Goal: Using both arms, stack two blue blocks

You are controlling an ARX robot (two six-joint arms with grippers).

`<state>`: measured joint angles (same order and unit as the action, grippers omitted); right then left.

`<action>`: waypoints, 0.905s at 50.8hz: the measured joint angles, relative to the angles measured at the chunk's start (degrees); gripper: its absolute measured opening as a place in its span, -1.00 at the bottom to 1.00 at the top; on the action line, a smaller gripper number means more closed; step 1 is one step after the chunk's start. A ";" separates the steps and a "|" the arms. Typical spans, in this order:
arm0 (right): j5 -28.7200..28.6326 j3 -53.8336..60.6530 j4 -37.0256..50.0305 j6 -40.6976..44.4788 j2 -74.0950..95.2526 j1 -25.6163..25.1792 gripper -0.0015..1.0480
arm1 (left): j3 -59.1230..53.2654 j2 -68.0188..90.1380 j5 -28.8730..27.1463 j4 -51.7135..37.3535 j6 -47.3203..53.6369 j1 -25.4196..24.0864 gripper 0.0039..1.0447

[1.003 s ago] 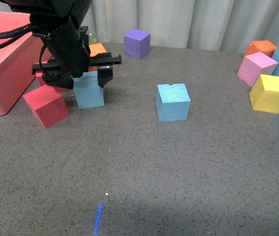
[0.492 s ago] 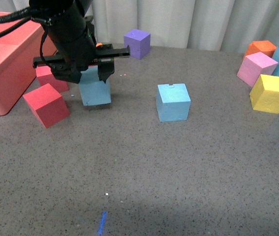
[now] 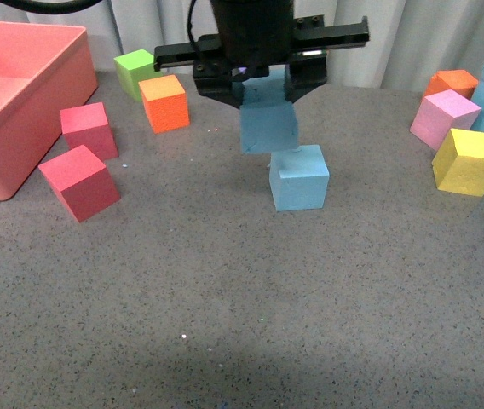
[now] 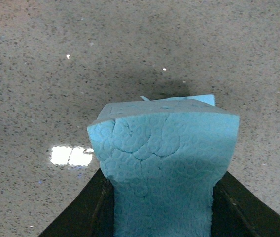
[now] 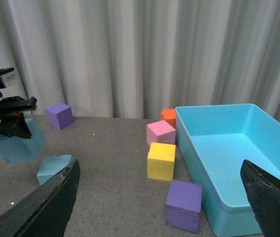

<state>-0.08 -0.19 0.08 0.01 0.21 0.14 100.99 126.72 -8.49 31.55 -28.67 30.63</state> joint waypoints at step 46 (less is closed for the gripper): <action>0.00 0.00 0.00 -0.02 0.00 0.00 0.81 | 3.02 6.88 -0.50 -4.57 2.43 4.63 -0.26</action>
<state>-0.08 -0.19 0.08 -0.01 0.21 0.14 104.01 133.60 -8.99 26.98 -26.24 35.27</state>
